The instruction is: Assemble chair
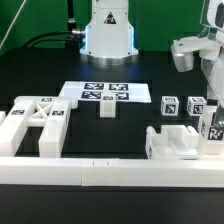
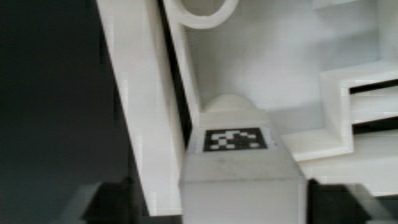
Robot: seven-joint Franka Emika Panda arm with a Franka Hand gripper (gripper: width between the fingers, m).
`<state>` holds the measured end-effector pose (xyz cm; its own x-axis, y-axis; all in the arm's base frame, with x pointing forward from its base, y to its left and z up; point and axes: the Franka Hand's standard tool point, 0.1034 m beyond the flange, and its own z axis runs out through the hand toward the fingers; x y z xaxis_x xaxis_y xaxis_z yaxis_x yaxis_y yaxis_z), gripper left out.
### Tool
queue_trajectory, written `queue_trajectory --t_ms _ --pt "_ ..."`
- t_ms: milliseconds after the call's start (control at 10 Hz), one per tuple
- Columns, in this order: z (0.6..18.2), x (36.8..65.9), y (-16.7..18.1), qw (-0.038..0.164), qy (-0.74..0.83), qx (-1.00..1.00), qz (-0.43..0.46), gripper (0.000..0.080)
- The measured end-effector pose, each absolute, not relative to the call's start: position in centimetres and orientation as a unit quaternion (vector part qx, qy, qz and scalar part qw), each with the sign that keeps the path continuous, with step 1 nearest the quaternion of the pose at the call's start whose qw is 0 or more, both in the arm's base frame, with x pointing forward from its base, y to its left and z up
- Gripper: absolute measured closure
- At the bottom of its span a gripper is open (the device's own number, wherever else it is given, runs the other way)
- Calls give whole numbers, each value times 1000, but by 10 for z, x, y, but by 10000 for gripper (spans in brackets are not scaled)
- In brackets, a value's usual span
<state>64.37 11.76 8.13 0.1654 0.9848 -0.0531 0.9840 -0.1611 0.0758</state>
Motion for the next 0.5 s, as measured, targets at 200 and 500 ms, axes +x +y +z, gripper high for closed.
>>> queue_trajectory --t_ms 200,500 --pt "82 644 117 46 644 763 5 511" --pt "81 643 118 43 548 835 9 511"
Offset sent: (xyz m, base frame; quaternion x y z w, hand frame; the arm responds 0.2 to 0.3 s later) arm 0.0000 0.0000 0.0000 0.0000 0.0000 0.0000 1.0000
